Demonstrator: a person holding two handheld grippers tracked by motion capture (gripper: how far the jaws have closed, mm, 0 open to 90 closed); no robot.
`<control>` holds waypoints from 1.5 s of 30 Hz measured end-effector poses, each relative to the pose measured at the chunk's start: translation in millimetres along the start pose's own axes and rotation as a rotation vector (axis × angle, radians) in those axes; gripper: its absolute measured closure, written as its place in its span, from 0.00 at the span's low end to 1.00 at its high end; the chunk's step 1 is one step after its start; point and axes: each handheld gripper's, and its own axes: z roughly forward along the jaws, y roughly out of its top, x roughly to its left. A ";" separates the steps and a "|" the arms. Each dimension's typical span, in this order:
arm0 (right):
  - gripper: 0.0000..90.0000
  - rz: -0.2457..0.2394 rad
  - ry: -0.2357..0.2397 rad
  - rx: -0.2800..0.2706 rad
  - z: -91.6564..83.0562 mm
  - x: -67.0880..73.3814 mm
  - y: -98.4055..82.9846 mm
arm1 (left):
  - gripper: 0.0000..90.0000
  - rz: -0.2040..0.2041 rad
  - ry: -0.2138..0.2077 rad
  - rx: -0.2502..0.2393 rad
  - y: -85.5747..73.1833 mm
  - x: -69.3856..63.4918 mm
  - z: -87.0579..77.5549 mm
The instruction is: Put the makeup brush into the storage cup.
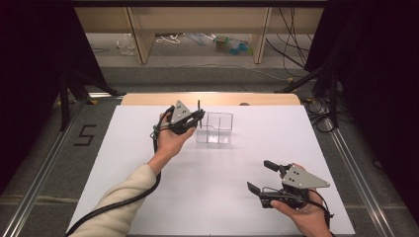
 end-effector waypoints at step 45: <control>0.16 -0.004 0.005 0.002 0.0 0.2 -0.2 | 0.16 -0.084 -0.003 0.010 23.2 1.4 -29.1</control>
